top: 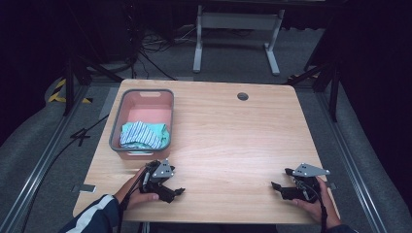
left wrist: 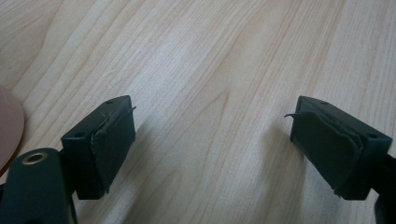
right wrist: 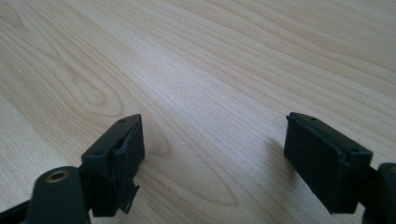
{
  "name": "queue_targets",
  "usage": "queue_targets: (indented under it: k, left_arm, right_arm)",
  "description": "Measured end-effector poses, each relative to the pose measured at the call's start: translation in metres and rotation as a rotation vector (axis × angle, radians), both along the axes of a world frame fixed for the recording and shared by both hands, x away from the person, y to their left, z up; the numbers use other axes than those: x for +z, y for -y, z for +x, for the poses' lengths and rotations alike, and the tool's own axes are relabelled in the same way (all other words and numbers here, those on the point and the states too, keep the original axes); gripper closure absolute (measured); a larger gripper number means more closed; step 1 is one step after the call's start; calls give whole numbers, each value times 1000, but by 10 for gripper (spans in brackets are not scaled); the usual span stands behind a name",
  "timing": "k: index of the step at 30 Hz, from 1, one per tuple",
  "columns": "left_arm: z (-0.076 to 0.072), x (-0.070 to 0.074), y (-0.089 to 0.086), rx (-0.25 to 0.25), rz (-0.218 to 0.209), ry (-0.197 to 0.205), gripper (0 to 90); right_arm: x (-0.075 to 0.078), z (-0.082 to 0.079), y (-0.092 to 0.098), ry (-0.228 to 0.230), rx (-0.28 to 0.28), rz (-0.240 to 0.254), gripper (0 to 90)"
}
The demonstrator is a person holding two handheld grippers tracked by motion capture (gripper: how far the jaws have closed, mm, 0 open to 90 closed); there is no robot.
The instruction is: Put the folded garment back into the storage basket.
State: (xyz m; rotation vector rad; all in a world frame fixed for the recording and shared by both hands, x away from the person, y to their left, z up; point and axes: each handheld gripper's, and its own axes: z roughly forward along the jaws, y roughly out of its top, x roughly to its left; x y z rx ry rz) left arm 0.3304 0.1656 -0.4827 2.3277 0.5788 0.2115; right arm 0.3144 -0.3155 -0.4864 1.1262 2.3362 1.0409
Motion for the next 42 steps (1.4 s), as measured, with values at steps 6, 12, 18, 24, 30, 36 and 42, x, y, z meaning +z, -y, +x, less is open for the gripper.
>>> queue_targets:
  k: [6, 12, 18, 24, 30, 36, 42]
  left_arm:
    - [1, 0, 0, -11, 3, 1, 138]
    - [2, -1, 1, -12, -3, -2, 125]
    - [3, 0, 1, -20, 1, -3, 121]
    - [5, 0, 2, -32, 9, -8, 98]
    - [5, 0, 3, -33, 9, -6, 90]
    - [5, 0, 3, -38, 12, -5, 86]
    - [5, 0, 3, -39, 13, -6, 79]
  right_arm:
    - [0, 0, 0, 2, 1, -2, 201]
    - [0, 1, -1, -2, 0, 3, 196]
    - [0, 2, -1, -1, 0, -3, 195]
    - [0, 2, -1, -1, 1, -2, 194]
    - [0, 2, -1, 0, 1, -3, 195]
    - [0, 2, -1, 0, 2, -3, 195]
    - [0, 2, -1, 0, 2, -3, 195]
